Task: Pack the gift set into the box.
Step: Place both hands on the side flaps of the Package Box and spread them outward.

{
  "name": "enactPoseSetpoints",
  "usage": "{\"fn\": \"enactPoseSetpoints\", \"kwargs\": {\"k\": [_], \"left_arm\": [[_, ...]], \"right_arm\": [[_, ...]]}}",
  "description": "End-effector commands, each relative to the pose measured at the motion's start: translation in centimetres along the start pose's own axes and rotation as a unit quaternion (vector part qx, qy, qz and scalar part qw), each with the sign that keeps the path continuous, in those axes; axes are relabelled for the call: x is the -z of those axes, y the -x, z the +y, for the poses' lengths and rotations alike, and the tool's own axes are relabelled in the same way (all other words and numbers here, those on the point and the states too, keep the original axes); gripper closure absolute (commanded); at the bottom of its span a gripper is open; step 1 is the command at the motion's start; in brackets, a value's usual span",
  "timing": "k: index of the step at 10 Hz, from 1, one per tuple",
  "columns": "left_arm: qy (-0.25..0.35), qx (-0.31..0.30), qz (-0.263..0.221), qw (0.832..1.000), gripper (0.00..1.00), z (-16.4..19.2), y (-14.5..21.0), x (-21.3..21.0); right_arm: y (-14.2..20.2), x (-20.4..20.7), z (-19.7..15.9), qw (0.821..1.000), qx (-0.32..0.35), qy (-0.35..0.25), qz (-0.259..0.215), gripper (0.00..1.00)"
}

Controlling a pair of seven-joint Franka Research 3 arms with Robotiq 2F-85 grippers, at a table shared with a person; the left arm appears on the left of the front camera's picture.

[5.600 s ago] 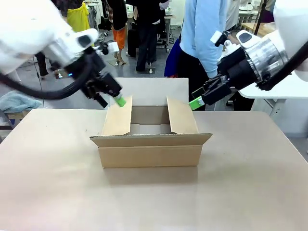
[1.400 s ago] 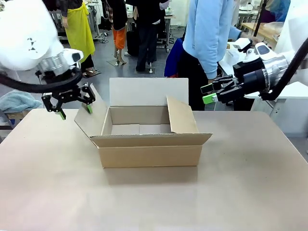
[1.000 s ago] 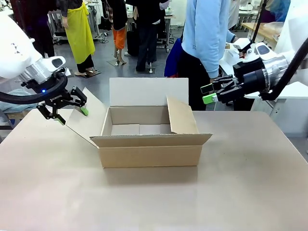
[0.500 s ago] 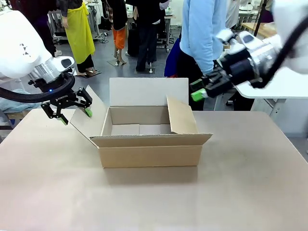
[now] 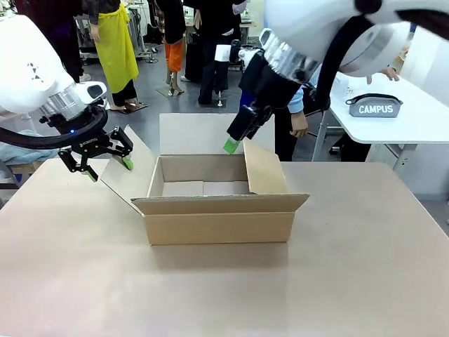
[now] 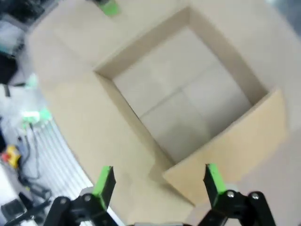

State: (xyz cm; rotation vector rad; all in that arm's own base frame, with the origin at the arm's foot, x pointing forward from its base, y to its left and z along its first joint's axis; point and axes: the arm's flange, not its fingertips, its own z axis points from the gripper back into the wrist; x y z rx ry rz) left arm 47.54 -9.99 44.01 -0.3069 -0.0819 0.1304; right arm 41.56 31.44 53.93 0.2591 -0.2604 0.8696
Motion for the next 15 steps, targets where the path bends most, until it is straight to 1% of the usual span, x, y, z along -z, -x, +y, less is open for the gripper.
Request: {"fn": "enactPoseSetpoints", "kwargs": {"k": [1, 2, 3, 4, 5, 6, 7, 8, 9, 10, 12, 13, 14, 15], "left_arm": [[-0.006, -0.004, -0.001, 1.000, 0.00, 0.0, 0.1, -0.3], [-0.006, -0.004, -0.001, 1.000, 0.00, 0.0, 0.1, -0.3], [-0.006, -0.004, -0.001, 1.000, 0.00, 0.0, 0.1, -0.3], [-0.006, -0.004, -0.001, 1.000, 0.00, 0.0, 0.1, -0.3], [-0.006, -0.004, -0.001, 1.000, 0.00, 0.0, 0.1, -0.3], [-0.006, -0.004, -0.001, 1.000, 0.00, 0.0, 0.1, -0.3], [-0.006, -0.004, -0.001, 1.000, 0.00, 0.0, 0.1, -0.3], [-0.006, -0.004, -0.001, 1.000, 0.00, 0.0, 0.1, -0.3], [-0.006, -0.004, -0.001, 1.000, 0.00, 0.0, 0.1, -0.3], [-0.006, -0.004, -0.001, 1.000, 0.00, 0.0, 0.1, -0.3], [-0.006, -0.004, -0.001, 1.000, 0.00, 0.0, 0.1, -0.3], [-0.006, -0.004, -0.001, 1.000, 0.00, 0.0, 0.1, -0.3], [-0.006, -0.004, -0.001, 1.000, 0.00, 0.0, 0.1, -0.3], [-0.006, -0.004, -0.001, 1.000, 0.00, 0.0, 0.1, -0.3]], "right_arm": [[-5.9, 1.0, 1.1, 0.960, 0.188, 0.033, 0.204, 0.00], [-6.5, 3.3, -0.1, 0.951, 0.207, 0.040, 0.228, 0.00], [-6.7, 5.3, -1.0, 0.955, 0.199, 0.034, 0.216, 0.00], [-1.1, 1.6, 0.7, 0.987, 0.100, 0.072, 0.099, 0.00], [-1.1, 1.6, 0.7, 0.987, 0.100, 0.072, 0.099, 0.00], [-1.7, 5.3, -0.7, 0.970, 0.152, 0.085, 0.168, 0.00], [-2.4, 5.8, -1.5, 0.918, 0.311, 0.185, 0.159, 0.00], [-2.9, 7.2, -0.8, 0.887, 0.362, 0.244, 0.149, 0.00], [-3.6, 8.5, -0.6, 0.881, 0.386, 0.252, 0.108, 0.00], [-3.9, 9.5, -0.6, 0.880, 0.399, 0.248, 0.074, 0.00], [-4.4, 11.2, -1.7, 0.868, 0.434, 0.226, 0.086, 0.00], [-4.6, 12.0, -2.3, 0.866, 0.441, 0.221, 0.083, 0.00], [-5.0, 12.9, -2.2, 0.852, 0.452, 0.252, 0.079, 0.00], [-5.4, 13.8, -2.0, 0.850, 0.446, 0.271, 0.074, 0.00]]}}
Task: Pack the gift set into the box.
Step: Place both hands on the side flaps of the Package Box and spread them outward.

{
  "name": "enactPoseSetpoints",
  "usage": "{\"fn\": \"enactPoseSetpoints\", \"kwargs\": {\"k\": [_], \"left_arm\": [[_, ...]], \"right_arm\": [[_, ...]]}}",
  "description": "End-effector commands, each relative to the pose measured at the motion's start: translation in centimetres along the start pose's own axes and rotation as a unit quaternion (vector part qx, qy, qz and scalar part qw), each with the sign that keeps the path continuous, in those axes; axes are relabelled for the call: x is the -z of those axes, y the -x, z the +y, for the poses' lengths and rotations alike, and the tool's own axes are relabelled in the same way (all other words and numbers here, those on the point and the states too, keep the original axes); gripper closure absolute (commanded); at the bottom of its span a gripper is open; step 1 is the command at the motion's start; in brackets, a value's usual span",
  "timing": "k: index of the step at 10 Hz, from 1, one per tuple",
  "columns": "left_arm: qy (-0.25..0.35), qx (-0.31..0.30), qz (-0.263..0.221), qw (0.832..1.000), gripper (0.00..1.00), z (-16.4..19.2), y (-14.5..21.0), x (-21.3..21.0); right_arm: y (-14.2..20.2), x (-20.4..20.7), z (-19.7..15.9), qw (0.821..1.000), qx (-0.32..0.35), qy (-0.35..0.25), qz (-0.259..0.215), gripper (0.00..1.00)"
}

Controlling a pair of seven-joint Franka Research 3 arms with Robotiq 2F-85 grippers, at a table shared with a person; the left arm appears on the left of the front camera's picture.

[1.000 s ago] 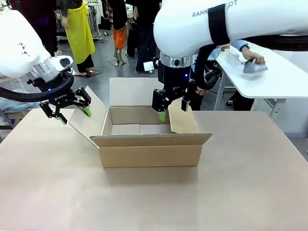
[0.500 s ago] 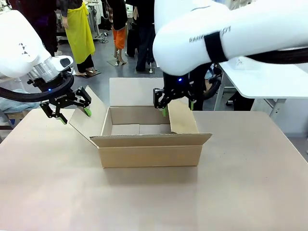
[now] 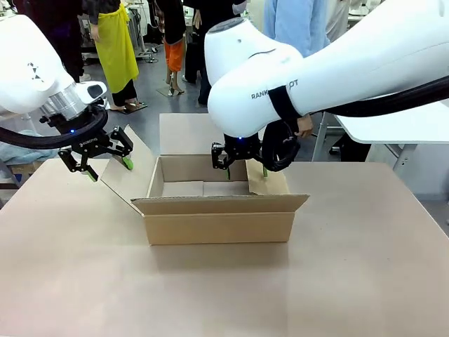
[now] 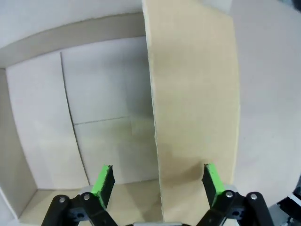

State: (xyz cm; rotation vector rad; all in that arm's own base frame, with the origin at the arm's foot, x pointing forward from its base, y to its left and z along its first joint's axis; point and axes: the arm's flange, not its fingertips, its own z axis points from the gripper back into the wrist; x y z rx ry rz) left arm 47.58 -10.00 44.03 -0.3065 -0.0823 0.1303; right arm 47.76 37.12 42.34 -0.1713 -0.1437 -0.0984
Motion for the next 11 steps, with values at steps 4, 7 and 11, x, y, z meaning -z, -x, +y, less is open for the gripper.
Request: {"fn": "enactPoseSetpoints", "kwargs": {"k": [4, 7, 11], "left_arm": [[-0.006, -0.004, -0.001, 1.000, 0.00, 0.0, 0.2, -0.3], [-0.006, -0.004, -0.001, 1.000, 0.00, 0.0, 0.2, -0.3], [-0.006, -0.004, -0.001, 1.000, 0.00, 0.0, 0.2, -0.3]], "right_arm": [[-0.9, 1.5, 2.4, 0.998, 0.025, 0.058, -0.022, 0.00], [-1.0, 1.3, 1.4, 0.989, 0.070, 0.117, -0.059, 0.00], [-1.8, 0.7, -1.0, 0.968, 0.152, 0.167, -0.111, 0.00]]}}
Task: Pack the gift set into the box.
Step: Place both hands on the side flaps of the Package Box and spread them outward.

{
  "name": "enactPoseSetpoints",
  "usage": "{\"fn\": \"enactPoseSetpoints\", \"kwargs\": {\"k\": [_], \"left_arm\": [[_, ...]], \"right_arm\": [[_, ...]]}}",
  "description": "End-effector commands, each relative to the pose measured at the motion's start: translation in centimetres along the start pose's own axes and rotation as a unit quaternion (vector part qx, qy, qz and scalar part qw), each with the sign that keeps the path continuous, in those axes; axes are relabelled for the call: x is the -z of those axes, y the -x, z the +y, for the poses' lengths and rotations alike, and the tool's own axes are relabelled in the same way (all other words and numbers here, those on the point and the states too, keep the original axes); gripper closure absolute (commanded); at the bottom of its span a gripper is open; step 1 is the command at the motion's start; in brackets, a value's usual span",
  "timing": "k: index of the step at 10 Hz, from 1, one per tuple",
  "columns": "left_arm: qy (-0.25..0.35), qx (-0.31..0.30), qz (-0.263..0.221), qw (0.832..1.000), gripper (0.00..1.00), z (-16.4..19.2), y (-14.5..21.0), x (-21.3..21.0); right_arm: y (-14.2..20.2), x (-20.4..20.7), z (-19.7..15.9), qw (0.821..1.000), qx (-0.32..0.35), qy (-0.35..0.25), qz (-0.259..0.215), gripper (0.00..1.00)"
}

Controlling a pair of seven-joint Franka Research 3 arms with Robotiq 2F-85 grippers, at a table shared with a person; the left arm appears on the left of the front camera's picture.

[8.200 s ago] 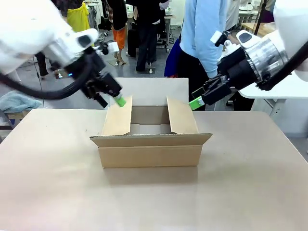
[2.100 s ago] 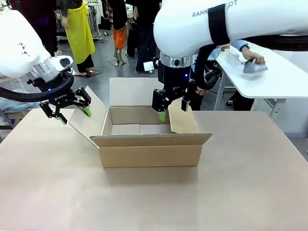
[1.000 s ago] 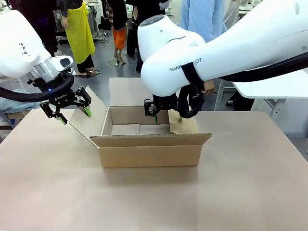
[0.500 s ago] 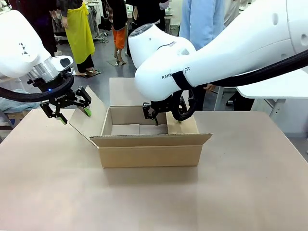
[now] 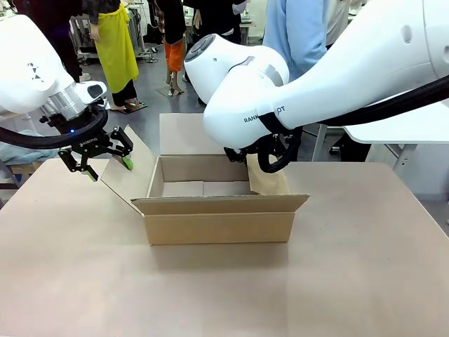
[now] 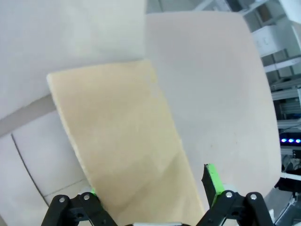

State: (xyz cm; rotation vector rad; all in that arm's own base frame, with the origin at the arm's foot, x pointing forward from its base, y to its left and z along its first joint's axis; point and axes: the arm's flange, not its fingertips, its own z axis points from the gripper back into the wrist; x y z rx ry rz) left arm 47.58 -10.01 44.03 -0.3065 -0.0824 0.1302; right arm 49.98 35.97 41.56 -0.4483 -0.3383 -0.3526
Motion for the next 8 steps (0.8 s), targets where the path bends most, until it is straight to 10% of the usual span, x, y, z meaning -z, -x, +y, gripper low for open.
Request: {"fn": "enactPoseSetpoints", "kwargs": {"k": [1, 8], "left_arm": [[-0.006, -0.004, -0.001, 1.000, 0.00, 0.0, 0.1, -0.3], [-0.006, -0.004, -0.001, 1.000, 0.00, 0.0, 0.1, -0.3]], "right_arm": [[-0.3, -0.6, -1.2, 0.998, 0.039, 0.033, -0.023, 0.00], [-3.8, -3.8, -7.7, 0.998, 0.011, 0.056, -0.023, 0.00]]}}
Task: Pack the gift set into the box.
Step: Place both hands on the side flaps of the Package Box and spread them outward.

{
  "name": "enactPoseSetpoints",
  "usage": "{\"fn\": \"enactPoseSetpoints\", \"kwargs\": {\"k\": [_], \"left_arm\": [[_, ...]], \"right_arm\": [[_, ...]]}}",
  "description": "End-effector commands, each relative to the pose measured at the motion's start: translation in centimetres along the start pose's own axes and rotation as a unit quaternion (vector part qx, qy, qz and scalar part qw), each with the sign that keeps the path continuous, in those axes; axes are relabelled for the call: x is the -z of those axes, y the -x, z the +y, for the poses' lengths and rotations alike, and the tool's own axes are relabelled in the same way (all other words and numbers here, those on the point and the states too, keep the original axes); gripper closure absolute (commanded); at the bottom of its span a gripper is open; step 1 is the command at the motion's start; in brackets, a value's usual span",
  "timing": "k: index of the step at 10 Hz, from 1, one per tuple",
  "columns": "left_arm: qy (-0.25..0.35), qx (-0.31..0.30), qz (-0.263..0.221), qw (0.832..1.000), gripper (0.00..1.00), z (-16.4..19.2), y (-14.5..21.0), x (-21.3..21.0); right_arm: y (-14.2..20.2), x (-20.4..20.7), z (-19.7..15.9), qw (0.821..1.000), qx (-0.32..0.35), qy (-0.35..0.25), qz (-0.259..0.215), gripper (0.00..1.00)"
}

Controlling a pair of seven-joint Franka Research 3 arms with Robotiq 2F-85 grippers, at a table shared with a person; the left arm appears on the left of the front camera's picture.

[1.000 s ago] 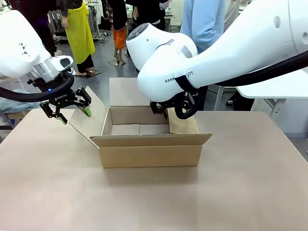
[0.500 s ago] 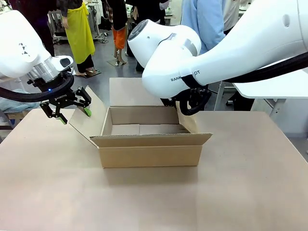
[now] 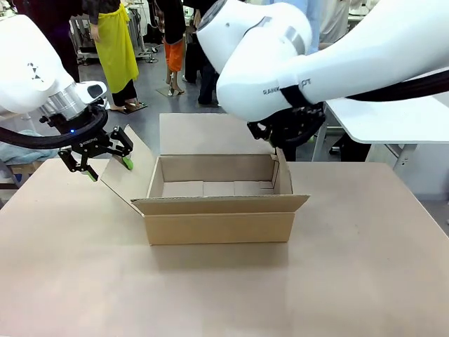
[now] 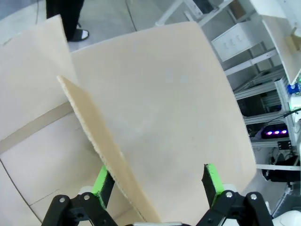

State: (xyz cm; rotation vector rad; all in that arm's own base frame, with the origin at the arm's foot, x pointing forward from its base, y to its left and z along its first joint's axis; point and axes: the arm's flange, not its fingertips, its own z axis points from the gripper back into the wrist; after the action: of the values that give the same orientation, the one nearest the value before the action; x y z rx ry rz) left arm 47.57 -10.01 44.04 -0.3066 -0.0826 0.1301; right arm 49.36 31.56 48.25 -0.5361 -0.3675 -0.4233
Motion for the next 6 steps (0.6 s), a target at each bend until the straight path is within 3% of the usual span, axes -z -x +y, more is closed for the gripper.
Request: {"fn": "enactPoseSetpoints", "kwargs": {"k": [1, 4, 6], "left_arm": [[-0.006, -0.004, -0.001, 1.000, 0.00, 0.0, 0.1, -0.3], [-0.006, -0.004, -0.001, 1.000, 0.00, 0.0, 0.1, -0.3], [-0.006, -0.004, -0.001, 1.000, 0.00, 0.0, 0.1, -0.3]], "right_arm": [[-1.6, 0.3, -2.3, 1.000, -0.030, 0.009, -0.003, 0.00], [-3.9, 3.9, -5.5, 0.991, -0.090, -0.061, 0.072, 0.00], [-4.1, 7.8, -7.0, 0.972, -0.126, -0.149, 0.134, 0.00]]}}
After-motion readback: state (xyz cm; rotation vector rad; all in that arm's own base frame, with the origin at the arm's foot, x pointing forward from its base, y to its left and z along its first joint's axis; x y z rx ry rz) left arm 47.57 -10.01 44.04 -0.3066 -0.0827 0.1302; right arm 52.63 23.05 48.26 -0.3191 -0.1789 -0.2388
